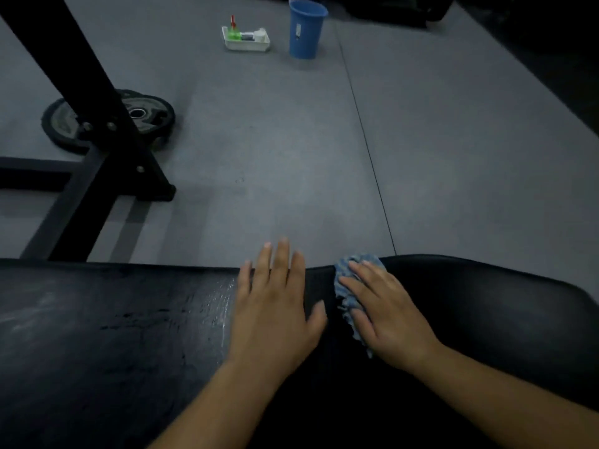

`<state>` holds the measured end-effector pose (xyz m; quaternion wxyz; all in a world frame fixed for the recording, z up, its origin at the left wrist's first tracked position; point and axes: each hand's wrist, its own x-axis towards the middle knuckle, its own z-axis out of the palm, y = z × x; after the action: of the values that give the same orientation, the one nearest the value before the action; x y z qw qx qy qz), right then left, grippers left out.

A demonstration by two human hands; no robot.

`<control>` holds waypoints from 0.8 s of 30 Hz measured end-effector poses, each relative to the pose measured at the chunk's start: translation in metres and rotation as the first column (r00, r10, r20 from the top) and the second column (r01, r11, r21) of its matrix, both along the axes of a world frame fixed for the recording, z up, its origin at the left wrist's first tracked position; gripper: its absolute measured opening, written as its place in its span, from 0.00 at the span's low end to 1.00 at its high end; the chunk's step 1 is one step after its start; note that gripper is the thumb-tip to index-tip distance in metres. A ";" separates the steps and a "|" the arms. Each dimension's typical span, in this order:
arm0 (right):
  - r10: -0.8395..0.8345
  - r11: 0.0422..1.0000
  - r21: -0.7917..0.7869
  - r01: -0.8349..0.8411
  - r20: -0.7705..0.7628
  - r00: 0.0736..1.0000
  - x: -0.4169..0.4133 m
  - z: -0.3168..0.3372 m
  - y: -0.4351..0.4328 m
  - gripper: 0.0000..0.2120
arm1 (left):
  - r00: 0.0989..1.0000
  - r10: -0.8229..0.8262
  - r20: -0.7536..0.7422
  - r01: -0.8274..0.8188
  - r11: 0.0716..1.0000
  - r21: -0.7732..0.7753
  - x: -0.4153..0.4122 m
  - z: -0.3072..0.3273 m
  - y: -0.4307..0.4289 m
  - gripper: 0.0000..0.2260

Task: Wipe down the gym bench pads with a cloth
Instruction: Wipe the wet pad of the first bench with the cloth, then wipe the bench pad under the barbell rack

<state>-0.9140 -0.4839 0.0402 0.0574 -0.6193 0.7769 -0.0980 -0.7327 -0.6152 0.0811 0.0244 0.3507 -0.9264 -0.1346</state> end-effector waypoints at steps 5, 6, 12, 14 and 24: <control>-0.203 0.975 0.110 0.191 0.109 0.973 0.024 0.084 -0.020 0.16 | 0.986 -0.021 0.166 0.012 0.998 0.056 0.008 0.103 0.004 0.35; -0.232 0.972 0.072 0.225 0.128 0.964 0.030 0.112 -0.020 0.16 | 0.984 -0.022 0.175 0.013 0.998 0.054 0.011 0.127 0.007 0.35; -0.157 0.968 -0.160 0.193 0.213 0.964 0.051 0.299 0.007 0.16 | 0.988 -0.016 0.153 0.014 1.000 0.010 0.020 0.299 0.035 0.35; -0.131 0.956 -0.231 0.179 0.208 0.969 0.052 0.358 0.019 0.16 | 0.993 -0.024 0.118 0.026 1.000 -0.016 0.019 0.354 0.048 0.37; -0.173 0.871 -0.467 0.156 0.006 0.985 0.045 0.547 0.051 0.20 | 0.993 -0.105 -0.053 0.091 0.971 -0.222 0.011 0.539 0.075 0.38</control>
<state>-0.8691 -0.4326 0.5867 -0.1154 -0.5484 0.7813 -0.2748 -0.7213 -0.5400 0.6206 0.0859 0.2952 -0.9506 -0.0439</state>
